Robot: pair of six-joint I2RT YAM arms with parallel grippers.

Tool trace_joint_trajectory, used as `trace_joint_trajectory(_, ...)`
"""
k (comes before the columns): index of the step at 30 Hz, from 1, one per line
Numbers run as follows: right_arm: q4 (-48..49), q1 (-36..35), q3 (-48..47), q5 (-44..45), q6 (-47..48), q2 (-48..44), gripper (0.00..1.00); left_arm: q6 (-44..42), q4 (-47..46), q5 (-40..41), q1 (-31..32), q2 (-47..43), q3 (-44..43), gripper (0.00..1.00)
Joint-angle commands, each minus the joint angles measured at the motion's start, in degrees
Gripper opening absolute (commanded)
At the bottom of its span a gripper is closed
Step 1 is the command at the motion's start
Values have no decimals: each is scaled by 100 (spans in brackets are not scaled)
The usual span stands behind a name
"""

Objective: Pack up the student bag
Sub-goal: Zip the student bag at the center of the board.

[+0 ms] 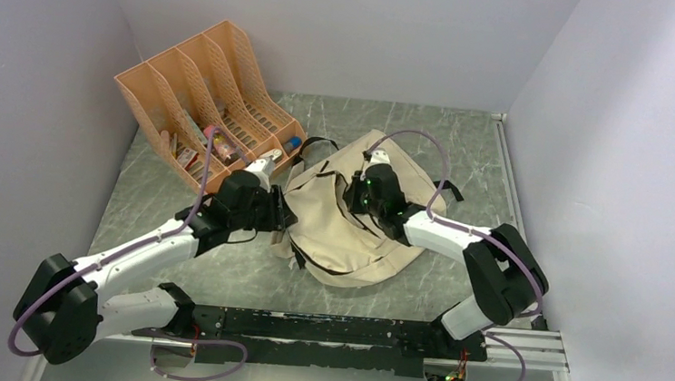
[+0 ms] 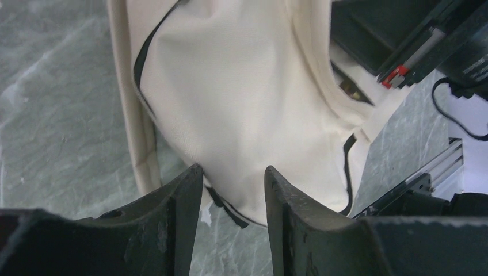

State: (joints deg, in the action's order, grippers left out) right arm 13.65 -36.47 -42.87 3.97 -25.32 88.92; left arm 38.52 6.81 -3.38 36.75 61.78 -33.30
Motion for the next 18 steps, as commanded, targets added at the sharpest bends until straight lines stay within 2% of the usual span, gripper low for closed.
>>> trace_joint_trajectory(1,140,-24,-169,-375,251,-512,6,-196,-299,-233,6,190,-581,49)
trace_joint_trajectory(4,-75,-21,-101,-425,297,-1050,8,-228,-386,-173,7,349,-873,49)
trace_joint_trajectory(7,-268,-18,0,31,284,-1527,10,-274,-452,25,-24,521,-1137,50)
trace_joint_trajectory(9,-427,-23,-46,328,268,-1720,17,-290,-519,160,-121,744,-1368,51)
trace_joint_trajectory(11,-604,-14,-207,443,342,-1753,28,-311,-591,110,-262,1011,-1594,52)
trace_joint_trajectory(14,-1073,-4,-795,343,381,-1416,38,-372,-770,9,-418,1425,-1812,51)
trace_joint_trajectory(18,-1828,6,-1935,-66,438,-421,44,-587,-950,-50,-454,1785,-1813,48)
